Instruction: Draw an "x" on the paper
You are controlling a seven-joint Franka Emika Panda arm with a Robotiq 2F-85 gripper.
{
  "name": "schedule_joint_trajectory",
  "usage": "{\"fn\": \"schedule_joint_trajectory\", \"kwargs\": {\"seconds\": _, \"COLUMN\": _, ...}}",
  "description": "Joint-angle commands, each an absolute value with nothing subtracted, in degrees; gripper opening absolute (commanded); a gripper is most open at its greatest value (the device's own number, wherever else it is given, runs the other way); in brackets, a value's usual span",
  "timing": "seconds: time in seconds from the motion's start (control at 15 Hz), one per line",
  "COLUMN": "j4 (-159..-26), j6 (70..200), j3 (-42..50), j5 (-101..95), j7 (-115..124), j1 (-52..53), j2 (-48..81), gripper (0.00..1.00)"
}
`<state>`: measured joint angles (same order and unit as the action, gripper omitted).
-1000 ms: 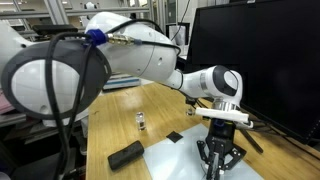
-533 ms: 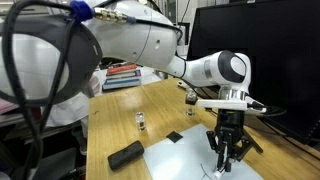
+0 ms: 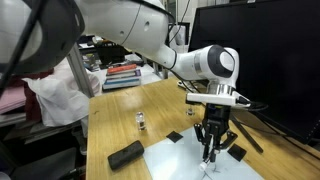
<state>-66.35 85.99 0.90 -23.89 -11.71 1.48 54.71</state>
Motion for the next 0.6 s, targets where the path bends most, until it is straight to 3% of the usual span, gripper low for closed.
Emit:
{"fn": "schedule_joint_trajectory", "kwargs": {"seconds": 0.0, "j4": -79.8, "j6": 93.3, "j3": -0.1, "j5": -24.7, "j7": -17.1, "j1": 0.8, "j2": 47.4, "gripper": 0.05}}
{"fn": "schedule_joint_trajectory", "kwargs": {"seconds": 0.53, "j4": -98.7, "j6": 110.6, "j3": -1.2, "j5": -26.4, "j7": -28.8, "j1": -1.0, "j2": 39.0, "gripper": 0.05}}
